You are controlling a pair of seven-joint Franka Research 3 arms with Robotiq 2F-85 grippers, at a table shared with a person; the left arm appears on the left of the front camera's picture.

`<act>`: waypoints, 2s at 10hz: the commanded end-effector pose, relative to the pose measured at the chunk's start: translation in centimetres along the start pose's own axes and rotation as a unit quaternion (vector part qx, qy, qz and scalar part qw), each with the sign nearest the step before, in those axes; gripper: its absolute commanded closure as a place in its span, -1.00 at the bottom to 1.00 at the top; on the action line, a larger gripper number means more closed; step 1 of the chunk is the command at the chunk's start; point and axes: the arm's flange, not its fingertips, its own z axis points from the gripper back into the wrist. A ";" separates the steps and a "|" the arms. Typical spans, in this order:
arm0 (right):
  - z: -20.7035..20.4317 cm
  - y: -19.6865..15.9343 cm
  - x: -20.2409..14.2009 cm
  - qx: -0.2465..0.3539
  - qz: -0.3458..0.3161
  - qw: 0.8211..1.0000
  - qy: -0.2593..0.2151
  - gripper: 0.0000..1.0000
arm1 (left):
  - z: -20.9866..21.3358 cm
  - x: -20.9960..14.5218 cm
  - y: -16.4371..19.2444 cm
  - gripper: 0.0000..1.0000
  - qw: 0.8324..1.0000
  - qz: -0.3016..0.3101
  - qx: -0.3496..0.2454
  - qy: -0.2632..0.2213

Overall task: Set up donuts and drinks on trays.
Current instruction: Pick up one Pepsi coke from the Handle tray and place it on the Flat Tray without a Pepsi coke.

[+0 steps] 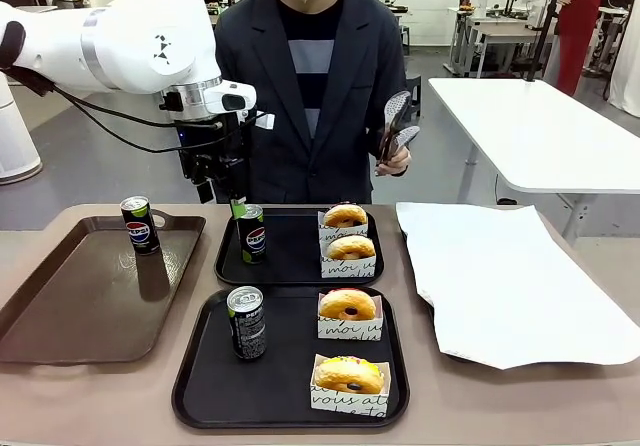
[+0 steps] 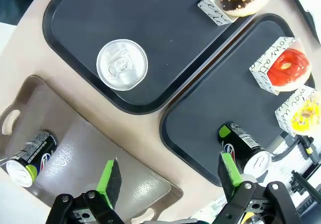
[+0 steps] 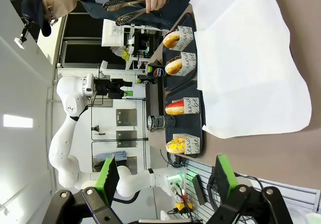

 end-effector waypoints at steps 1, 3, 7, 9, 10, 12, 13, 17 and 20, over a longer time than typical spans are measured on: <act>0.0 0.0 0.1 0.008 0.007 1.000 -0.001 -1.00 | 1.6 -2.1 1.7 -1.00 1.000 0.025 0.018 -0.005; 0.0 0.0 0.1 0.008 0.007 1.000 -0.001 -1.00 | 5.3 -8.5 5.7 -1.00 0.996 0.076 0.034 -0.026; 0.0 0.0 0.1 0.008 0.007 1.000 -0.001 -1.00 | 8.3 -17.3 11.9 -1.00 0.983 0.165 0.067 -0.040; 0.0 0.0 0.1 0.008 0.007 1.000 -0.001 -1.00 | 7.4 -18.3 13.7 -1.00 0.978 0.192 0.076 -0.039; 0.0 0.0 0.1 0.008 0.007 1.000 -0.001 -1.00 | 7.0 -18.0 13.0 -1.00 0.978 0.188 0.078 -0.035; 0.0 0.0 0.1 0.008 0.007 1.000 -0.001 -1.00 | 8.5 -19.2 13.8 -1.00 0.981 0.180 0.065 -0.039; 0.0 0.0 0.1 0.008 0.007 1.000 -0.001 -1.00 | 8.5 -19.2 13.8 -1.00 0.981 0.180 0.065 -0.039; 0.0 0.0 0.1 0.008 0.007 1.000 -0.001 -1.00 | 8.9 -19.1 15.8 -1.00 0.978 0.202 -0.010 -0.052; 0.0 0.0 0.1 0.008 0.007 1.000 -0.001 -1.00 | 7.8 -24.6 22.6 -1.00 0.935 0.250 -0.223 -0.114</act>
